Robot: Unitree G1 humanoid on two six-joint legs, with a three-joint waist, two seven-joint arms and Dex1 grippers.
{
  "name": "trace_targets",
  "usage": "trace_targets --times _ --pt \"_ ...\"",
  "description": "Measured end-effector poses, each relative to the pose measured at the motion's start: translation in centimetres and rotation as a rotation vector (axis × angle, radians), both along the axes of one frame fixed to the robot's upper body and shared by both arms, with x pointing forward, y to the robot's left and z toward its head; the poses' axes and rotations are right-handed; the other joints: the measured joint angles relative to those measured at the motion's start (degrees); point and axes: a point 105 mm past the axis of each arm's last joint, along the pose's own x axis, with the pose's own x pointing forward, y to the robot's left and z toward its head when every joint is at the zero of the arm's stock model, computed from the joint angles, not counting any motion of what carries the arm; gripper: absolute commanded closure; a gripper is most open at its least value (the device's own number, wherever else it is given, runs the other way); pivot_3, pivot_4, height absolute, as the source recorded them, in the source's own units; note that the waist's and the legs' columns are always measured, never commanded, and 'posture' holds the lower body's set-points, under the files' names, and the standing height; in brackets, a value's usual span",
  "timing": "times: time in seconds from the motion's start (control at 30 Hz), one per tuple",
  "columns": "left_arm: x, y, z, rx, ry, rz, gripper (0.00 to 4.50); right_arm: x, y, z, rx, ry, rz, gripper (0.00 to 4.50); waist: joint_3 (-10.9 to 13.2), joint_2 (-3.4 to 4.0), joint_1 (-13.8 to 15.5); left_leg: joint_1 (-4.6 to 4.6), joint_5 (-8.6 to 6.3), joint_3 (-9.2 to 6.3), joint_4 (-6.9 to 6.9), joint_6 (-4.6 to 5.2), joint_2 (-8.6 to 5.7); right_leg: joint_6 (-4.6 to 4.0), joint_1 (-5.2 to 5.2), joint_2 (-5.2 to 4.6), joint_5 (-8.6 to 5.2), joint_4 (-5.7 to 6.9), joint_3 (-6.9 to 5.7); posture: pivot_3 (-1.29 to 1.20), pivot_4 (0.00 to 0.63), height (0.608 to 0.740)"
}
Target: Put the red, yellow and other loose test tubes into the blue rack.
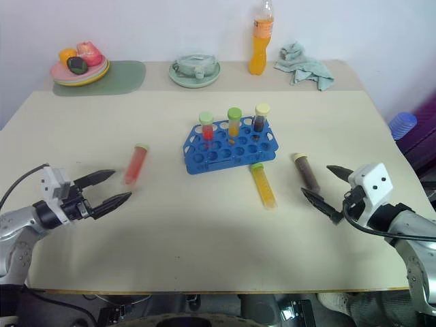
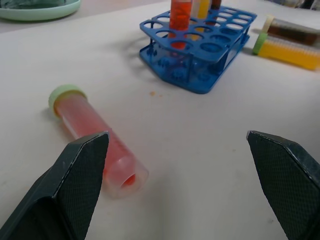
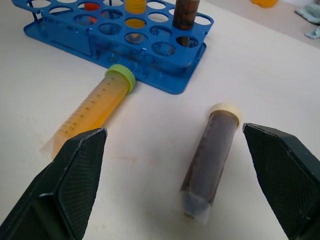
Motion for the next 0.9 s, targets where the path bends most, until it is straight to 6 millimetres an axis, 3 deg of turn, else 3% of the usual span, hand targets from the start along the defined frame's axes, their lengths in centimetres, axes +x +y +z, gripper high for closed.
trace_targets --times 0.3,0.53,0.73,0.9 --pt "-0.3 -1.3 1.1 -0.043 -0.004 -0.058 0.0 0.3 0.2 0.3 -0.002 -0.006 0.015 0.03 0.0 0.0 0.03 0.01 0.0 0.0 0.03 0.0 0.0 0.01 0.04 0.01 0.0 0.01 -0.02 0.0 0.15 0.74" --pt "-0.1 -4.1 2.8 -0.05 -0.042 -0.184 0.0 1.3 -0.7 -0.6 -0.001 0.05 -0.068 0.03 0.0 0.0 0.06 0.01 0.01 0.03 0.08 0.02 -0.01 0.01 0.07 0.02 0.01 0.04 -0.03 0.0 0.15 0.74" --pt "-0.2 -7.0 3.4 -0.011 -0.053 -0.328 0.0 3.3 -3.2 -1.9 -0.08 0.265 -0.234 0.03 0.0 0.01 -0.03 0.02 0.02 0.06 0.09 0.02 -0.01 0.0 0.03 0.05 0.01 0.09 -0.02 0.0 0.15 0.74" --pt "-0.3 -8.6 3.1 0.043 -0.05 -0.419 0.0 4.9 -3.3 -3.0 -0.047 0.434 -0.254 0.03 0.0 0.01 -0.15 0.0 0.03 0.08 0.09 0.04 -0.01 0.01 0.0 0.12 0.01 0.09 -0.01 0.0 0.15 0.74"
